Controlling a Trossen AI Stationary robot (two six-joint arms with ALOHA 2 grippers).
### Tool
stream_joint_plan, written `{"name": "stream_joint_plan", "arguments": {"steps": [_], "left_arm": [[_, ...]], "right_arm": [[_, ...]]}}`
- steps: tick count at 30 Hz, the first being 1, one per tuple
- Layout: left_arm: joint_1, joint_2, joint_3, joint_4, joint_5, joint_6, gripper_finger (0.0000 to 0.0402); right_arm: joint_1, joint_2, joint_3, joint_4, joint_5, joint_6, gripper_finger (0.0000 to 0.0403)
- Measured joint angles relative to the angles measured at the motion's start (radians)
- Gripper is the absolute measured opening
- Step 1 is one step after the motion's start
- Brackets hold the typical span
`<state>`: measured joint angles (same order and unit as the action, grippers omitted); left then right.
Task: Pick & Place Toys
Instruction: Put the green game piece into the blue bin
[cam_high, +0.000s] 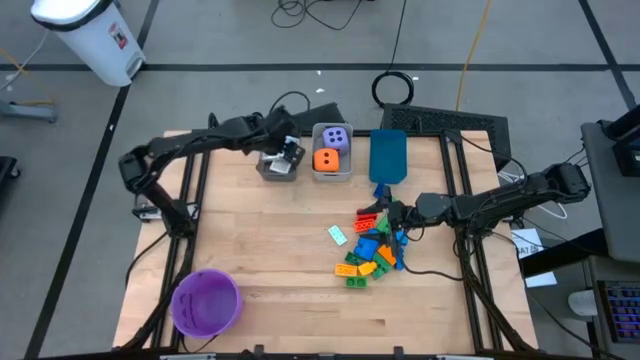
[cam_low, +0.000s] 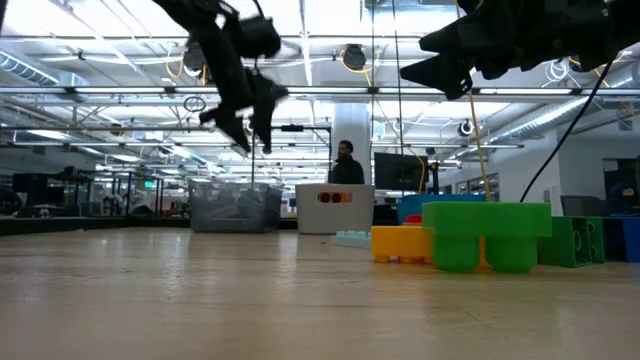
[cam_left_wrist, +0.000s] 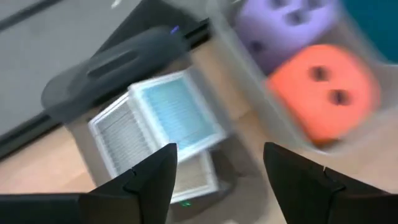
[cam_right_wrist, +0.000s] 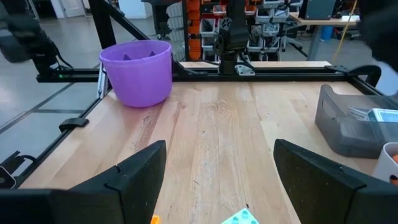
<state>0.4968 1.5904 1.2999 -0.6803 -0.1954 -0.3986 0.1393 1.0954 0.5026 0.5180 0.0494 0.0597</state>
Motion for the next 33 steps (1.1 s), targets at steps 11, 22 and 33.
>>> {"name": "stream_joint_plan", "arguments": {"steps": [11,22,33], "left_arm": [[-0.224,-0.222,-0.262,0.350,-0.058,0.138,0.0246],[-0.334,-0.530,-0.630,0.663,0.128,0.194,0.0246],[-0.382,-0.954,-0.829,0.600,0.152,0.161,0.0246]], "right_arm": [[0.016,-0.002,0.000,0.018,0.057,0.025,0.0288],[0.000,-0.330,0.021,-0.344,0.383,-0.116,0.0288],[-0.188,-0.249,0.098,-0.989,0.366,0.355,0.0288]]}}
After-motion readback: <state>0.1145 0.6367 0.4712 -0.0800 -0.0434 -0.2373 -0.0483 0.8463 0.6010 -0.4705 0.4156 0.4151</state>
